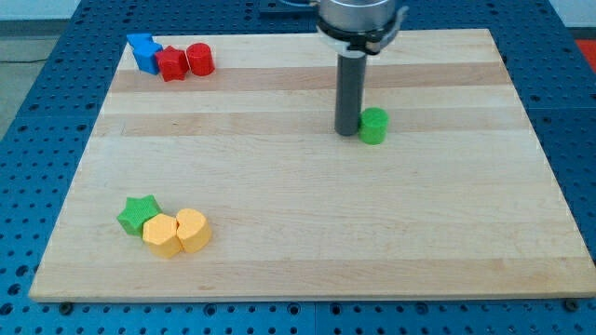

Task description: Place your arm to the bottom of the yellow heart

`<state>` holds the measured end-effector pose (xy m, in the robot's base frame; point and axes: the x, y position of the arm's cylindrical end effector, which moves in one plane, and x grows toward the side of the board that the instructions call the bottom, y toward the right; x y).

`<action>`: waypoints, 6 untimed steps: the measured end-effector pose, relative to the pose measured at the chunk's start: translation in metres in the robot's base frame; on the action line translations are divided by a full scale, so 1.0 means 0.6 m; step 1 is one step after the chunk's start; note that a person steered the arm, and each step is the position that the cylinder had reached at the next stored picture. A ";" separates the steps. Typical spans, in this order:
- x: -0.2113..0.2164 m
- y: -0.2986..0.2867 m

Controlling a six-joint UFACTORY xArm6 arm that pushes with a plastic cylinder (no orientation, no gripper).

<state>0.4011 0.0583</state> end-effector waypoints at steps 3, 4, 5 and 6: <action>0.050 0.023; 0.115 0.026; 0.213 0.008; 0.298 -0.063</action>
